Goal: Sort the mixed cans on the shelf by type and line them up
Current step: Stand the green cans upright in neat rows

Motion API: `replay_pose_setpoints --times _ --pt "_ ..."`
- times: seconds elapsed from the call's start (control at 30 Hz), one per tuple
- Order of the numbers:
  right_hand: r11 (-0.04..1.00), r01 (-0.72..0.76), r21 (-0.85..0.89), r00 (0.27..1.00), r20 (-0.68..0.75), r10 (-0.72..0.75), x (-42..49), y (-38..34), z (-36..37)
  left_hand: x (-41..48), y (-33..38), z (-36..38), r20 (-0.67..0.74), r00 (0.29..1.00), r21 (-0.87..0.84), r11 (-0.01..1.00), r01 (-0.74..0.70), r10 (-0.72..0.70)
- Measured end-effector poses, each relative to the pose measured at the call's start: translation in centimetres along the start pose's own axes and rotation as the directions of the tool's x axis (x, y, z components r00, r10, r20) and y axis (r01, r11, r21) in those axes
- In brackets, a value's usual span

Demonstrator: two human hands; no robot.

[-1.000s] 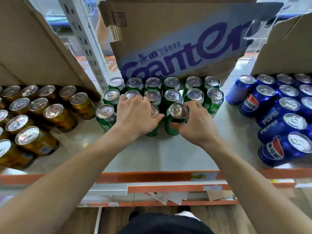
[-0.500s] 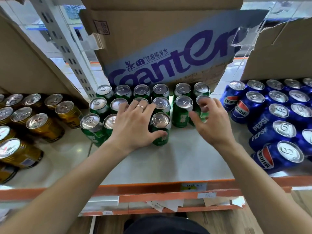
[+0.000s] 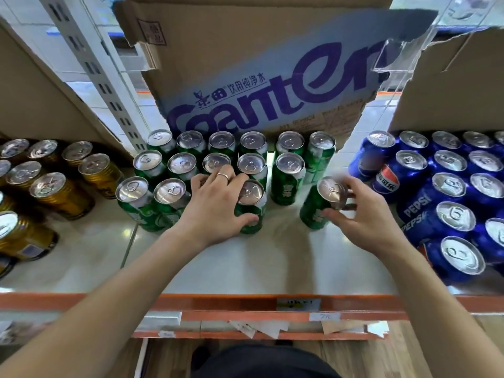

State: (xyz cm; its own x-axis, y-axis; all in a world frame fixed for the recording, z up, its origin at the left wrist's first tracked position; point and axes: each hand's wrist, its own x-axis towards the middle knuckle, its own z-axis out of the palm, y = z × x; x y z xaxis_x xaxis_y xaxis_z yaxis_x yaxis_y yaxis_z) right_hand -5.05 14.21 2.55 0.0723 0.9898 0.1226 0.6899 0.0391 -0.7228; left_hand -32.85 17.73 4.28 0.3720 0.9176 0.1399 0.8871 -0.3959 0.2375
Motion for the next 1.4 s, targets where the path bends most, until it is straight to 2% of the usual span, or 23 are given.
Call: replay_pose_setpoints --times 0.07,0.17,0.37,0.47,0.53,0.6,0.7,0.77,0.83,0.9,0.97,1.0,1.13,1.23,1.33,1.4 --pt "0.999 0.047 -0.002 0.994 0.095 -0.046 -0.8 -0.3 -0.2 0.1 0.0 0.0 0.0 1.0 -0.006 1.0 -0.007 0.007" --pt "0.994 0.103 0.031 0.982 0.158 -0.107 -0.2 -1.2 0.9 0.1 -0.1 0.0 -0.01 1.0 -0.012 1.0 -0.018 0.018" --pt "0.986 0.146 0.079 0.98 0.125 -0.155 0.4 -2.4 3.1 0.0 -0.6 0.3 -0.044 0.998 -0.045 0.998 -0.039 0.037" --pt "0.975 0.099 0.198 0.989 0.091 -0.118 0.0 -2.8 4.1 -0.3 -0.5 0.2 -0.069 0.995 -0.047 0.996 -0.07 0.067" --pt "0.957 0.071 0.281 0.996 0.027 -0.082 0.1 -3.0 4.3 -1.3 -0.6 0.0 -0.167 0.983 -0.066 0.993 -0.093 0.081" --pt "0.964 0.037 0.265 0.999 0.028 -0.046 0.4 -2.7 4.1 -2.7 -1.4 -0.4 -0.335 0.942 -0.155 0.986 -0.057 0.001" --pt "0.989 -0.017 0.147 0.99 0.138 -0.004 0.0 -1.7 4.4 -5.4 -3.8 -1.1 -0.591 0.776 -0.355 0.935 -0.005 -0.221" --pt "0.986 -0.037 0.162 0.995 0.099 0.021 -0.8 -1.3 5.5 -7.0 -6.1 -1.1 -0.603 0.683 -0.503 0.861 0.075 -0.412" --pt "0.986 -0.049 0.162 0.998 -0.027 0.054 -1.0 -1.2 6.1 -7.8 -9.1 -0.3 -0.452 0.63 -0.681 0.7 0.214 -0.632" --pt "0.988 -0.06 0.141 0.996 -0.061 0.069 -0.7 -1.3 6.1 -8.0 -11.9 0.4 -0.237 0.595 -0.829 0.479 0.289 -0.768" --pt "0.988 -0.06 0.145 0.998 -0.017 0.064 -0.5 -1.9 6.1 -7.8 -13.4 1.1 -0.052 0.657 -0.928 0.28 0.246 -0.752" --pt "0.989 -0.054 0.138 0.999 -0.001 0.054 -0.5 -2.3 6.2 -7.6 -13.4 1.4 -0.022 0.698 -0.945 0.242 0.219 -0.716" --pt "0.988 -0.013 0.151 1.0 -0.011 0.015 -0.6 -3.5 7.2 -7.6 -13.0 2.3 -0.067 0.747 -0.919 0.333 0.212 -0.661" --pt "0.944 -0.058 0.326 0.998 -0.007 0.063 -1.1 -3.0 7.4 -8.2 -14.2 2.4 -0.04 0.813 -0.917 0.345 0.201 -0.58" --pt "0.88 -0.086 0.468 0.987 -0.081 0.14 -1.3 -2.6 8.1 -8.5 -13.4 2.7 -0.072 0.866 -0.835 0.505 0.22 -0.496" --pt "0.771 -0.1 0.628 0.977 -0.086 0.196 -0.9 -3.5 9.4 -7.8 -12.0 3.6 -0.123 0.851 -0.776 0.584 0.239 -0.511"
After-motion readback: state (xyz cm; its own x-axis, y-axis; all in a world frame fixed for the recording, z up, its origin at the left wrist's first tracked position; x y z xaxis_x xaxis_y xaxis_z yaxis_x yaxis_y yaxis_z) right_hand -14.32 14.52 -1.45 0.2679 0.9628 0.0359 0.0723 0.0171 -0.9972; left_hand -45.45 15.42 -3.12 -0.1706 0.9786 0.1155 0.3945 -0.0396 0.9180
